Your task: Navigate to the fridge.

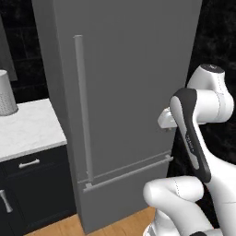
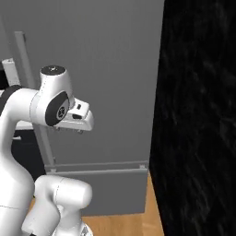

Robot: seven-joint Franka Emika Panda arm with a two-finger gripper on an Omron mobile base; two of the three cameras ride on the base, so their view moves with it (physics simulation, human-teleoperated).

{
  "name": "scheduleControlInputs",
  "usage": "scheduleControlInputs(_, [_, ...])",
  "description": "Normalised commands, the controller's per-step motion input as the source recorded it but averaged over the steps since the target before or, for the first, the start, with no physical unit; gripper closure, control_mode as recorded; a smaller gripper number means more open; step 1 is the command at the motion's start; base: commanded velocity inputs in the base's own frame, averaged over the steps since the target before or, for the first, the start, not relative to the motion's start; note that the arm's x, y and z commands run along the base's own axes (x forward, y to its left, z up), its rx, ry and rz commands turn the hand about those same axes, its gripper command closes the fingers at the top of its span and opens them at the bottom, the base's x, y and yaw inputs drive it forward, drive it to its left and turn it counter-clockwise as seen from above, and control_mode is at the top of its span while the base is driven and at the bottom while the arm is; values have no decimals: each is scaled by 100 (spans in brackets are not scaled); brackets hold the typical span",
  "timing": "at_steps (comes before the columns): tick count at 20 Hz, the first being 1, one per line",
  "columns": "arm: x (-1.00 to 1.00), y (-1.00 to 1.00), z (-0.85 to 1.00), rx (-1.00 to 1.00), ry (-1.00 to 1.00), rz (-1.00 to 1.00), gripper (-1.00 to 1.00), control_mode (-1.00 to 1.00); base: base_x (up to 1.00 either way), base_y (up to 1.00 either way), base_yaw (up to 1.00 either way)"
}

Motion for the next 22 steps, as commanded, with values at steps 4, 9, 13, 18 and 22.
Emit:
scheduleControlInputs(4, [0, 0, 0, 0, 0, 0, -100, 100, 40, -69, 34])
scheduleControlInputs(9, [0, 0, 0, 0, 0, 0, -100, 100, 45, -7, 19])
scheduleControlInputs(13, [0, 0, 0, 0, 0, 0, -100, 100, 35, 24, 6])
scheduleControlInputs(18, [0, 0, 0, 0, 0, 0, -100, 100, 28, 23, 0])
scheduleControlInputs(22, [0, 0, 0, 0, 0, 0, -100, 100, 27, 24, 0])
